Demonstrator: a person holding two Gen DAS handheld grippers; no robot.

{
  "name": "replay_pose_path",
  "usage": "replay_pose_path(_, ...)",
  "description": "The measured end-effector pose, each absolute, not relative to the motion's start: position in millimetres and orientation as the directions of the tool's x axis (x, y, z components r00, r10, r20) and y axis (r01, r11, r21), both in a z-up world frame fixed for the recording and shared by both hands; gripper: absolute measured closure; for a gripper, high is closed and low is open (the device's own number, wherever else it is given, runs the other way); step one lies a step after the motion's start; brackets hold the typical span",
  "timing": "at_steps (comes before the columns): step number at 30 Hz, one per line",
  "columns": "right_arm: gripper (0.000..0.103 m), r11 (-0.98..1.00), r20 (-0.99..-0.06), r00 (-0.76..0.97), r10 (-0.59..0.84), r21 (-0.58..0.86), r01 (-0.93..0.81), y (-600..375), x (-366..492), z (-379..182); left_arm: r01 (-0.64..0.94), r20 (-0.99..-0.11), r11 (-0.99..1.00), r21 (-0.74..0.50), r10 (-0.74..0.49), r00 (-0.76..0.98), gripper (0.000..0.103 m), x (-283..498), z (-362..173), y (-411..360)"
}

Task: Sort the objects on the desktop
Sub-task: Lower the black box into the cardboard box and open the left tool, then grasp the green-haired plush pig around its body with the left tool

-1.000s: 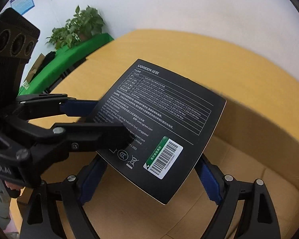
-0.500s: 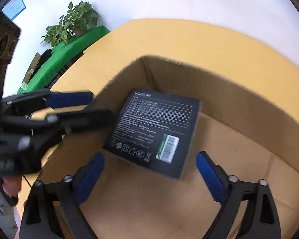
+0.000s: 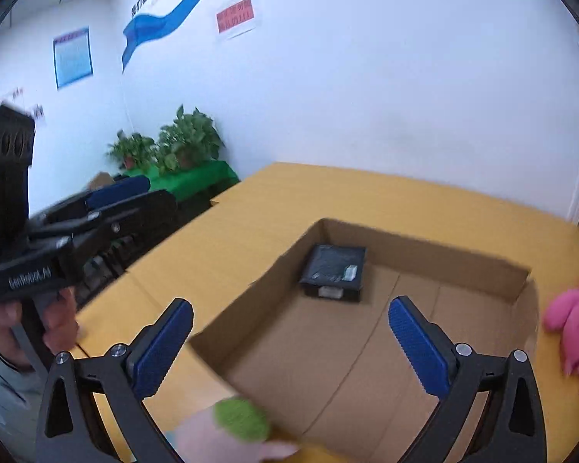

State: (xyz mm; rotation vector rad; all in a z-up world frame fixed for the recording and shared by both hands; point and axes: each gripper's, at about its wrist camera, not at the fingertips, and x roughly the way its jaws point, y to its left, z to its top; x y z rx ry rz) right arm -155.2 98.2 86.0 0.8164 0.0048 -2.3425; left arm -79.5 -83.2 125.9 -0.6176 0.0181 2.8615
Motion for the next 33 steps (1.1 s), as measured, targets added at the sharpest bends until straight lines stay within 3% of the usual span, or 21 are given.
replay_pose_path(3,0.000,-0.793,-0.543,-0.591,-0.597,0.289,0.536,110.5,-133.1,81.5,-0.221,-0.410,-0.974,-0.052,0.222,-0.884,0.023,-49.3,117.5,-73.6)
replay_pose_path(6,0.000,-0.882,-0.536,-0.718,-0.445,0.121,0.456,115.7,-93.2,79.5,-0.212,-0.422,-0.975,-0.065,0.219,-0.880,0.023,-22.7,105.4,-61.2)
replay_pose_path(9,0.000,-0.890,-0.516,-0.750,-0.414,0.059,0.452,120.0,-54.4,74.6,-0.231,-0.453,-0.966,-0.112,0.257,-0.854,0.023,-1.6,84.9,-57.7)
replay_pose_path(12,0.000,-0.863,-0.524,-0.707,-0.475,0.120,0.490,130.4,-34.8,52.7,-0.263,-0.502,-0.951,-0.165,0.310,-0.807,0.023,6.1,62.2,-55.9)
replay_pose_path(17,0.000,-0.906,-0.650,-0.645,-0.402,0.180,0.383,141.9,-35.3,14.9,-0.295,-0.613,-0.931,-0.216,0.364,-0.701,0.023,5.9,19.5,-57.4)
replay_pose_path(22,0.001,-0.875,-0.693,-0.542,-0.475,0.308,0.373,132.0,-37.8,-17.8,-0.289,-0.719,-0.927,-0.240,0.370,-0.589,0.023,11.7,-31.0,-53.4)
replay_pose_path(28,0.017,-0.820,-0.726,-0.402,-0.558,0.409,0.400,98.3,-45.8,-51.1,-0.281,-0.728,-0.921,-0.269,0.386,-0.567,0.025,20.9,-54.8,-53.8)
replay_pose_path(33,0.018,-0.778,-0.739,-0.286,-0.610,0.490,0.393,65.3,-61.0,-80.6,-0.227,-0.739,-0.920,-0.318,0.391,-0.548,0.029,18.1,-67.3,-65.6)
